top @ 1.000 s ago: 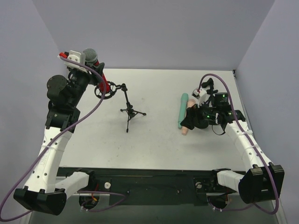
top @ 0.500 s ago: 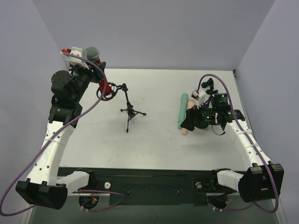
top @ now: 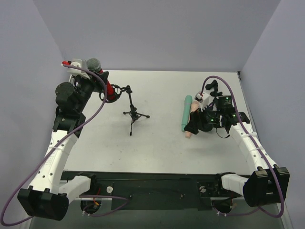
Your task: Attach the microphones to the stand
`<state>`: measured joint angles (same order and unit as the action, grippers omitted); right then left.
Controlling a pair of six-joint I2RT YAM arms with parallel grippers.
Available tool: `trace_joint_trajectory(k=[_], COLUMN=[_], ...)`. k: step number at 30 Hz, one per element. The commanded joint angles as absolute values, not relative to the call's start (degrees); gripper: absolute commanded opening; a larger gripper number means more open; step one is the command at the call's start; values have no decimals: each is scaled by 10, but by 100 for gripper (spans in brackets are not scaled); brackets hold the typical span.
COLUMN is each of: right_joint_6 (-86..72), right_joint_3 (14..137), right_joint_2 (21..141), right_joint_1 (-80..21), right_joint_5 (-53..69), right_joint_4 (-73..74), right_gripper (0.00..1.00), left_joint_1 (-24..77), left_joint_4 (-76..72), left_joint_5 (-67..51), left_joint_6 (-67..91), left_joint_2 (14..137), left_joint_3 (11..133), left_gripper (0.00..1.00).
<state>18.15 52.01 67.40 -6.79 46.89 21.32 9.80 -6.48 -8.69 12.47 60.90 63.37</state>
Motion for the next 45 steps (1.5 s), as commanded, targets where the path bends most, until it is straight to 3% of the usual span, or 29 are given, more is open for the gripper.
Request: trace_joint_trajectory(k=[1, 22, 24, 25, 27, 29, 35, 45], right_joint_6=[193, 207, 212, 214, 215, 216, 221, 232], right_joint_3=[539, 547, 549, 550, 551, 551, 553, 558], right_joint_2=[679, 690, 692, 693, 693, 691, 693, 696], right_joint_1=[-68, -69, -69, -69, -69, -69, -69, -69], right_joint_5=[487, 491, 493, 493, 494, 495, 497, 502], right_joint_4=[221, 243, 249, 250, 254, 254, 259, 274], right_gripper=[93, 93, 93, 93, 93, 93, 93, 93], left_joint_1=[102, 139, 139, 139, 137, 135, 128, 125], left_joint_4=[33, 38, 46, 50, 61, 66, 110, 150], left_joint_5=[-108, -57, -45, -34, -24, -19, -10, -5], left_joint_6=[165, 127, 143, 147, 156, 164, 166, 164], left_joint_2=[628, 626, 622, 620, 608, 596, 567, 588], left_joint_3=[612, 529, 544, 557, 576, 588, 617, 657], left_gripper=[0, 0, 25, 43, 62, 72, 84, 86])
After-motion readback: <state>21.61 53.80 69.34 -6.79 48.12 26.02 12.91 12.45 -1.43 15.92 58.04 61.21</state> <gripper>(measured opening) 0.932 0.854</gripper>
